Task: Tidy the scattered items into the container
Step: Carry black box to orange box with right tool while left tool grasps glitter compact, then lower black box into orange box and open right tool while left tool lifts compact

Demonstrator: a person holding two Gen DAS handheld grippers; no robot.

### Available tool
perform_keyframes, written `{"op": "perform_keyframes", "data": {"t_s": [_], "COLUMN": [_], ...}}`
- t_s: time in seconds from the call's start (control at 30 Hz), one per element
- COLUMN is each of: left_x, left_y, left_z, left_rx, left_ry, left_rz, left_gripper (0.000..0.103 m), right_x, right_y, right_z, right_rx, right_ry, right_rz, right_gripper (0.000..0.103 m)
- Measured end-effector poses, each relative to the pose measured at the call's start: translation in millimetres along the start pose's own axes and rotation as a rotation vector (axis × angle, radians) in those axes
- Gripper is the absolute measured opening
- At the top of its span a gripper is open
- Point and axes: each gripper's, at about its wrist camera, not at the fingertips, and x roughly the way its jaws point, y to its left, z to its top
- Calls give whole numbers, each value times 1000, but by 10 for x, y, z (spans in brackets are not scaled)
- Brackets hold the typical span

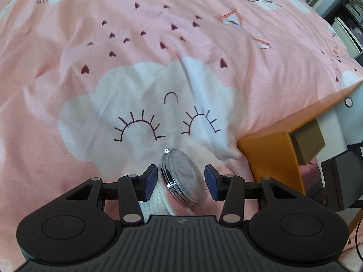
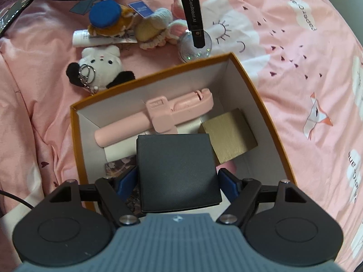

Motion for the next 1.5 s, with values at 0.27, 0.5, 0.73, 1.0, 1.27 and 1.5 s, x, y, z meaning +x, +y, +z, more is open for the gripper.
{"op": "perform_keyframes", "data": {"t_s": [0.27, 0.5, 0.73, 1.0, 1.27, 1.5], "left_x": [45, 206, -82, -488, -762, -901], "left_y": [-163, -306, -332, -329, -427, -576], "left_z": [-6, -73, -227, -347, -427, -480], "left_rx": [52, 80, 63, 4, -8, 4], "left_ry": [11, 43, -50, -143, -211, -229], "left_rz": [-19, 28, 36, -1, -47, -85], "left_gripper": [35, 17, 16, 15, 15, 15], "right_x": [166, 208, 289, 423, 545, 574], "right_y": [-91, -43, 60, 123, 200, 189], "right_z": [-108, -137, -131, -110, -120, -125], "right_rx": [40, 12, -105, -185, -250, -230], "right_ry": [27, 18, -11, -35, -25, -33], "right_rz": [2, 13, 2, -21, -56, -66], "right_gripper": [79, 79, 79, 79, 79, 80]}}
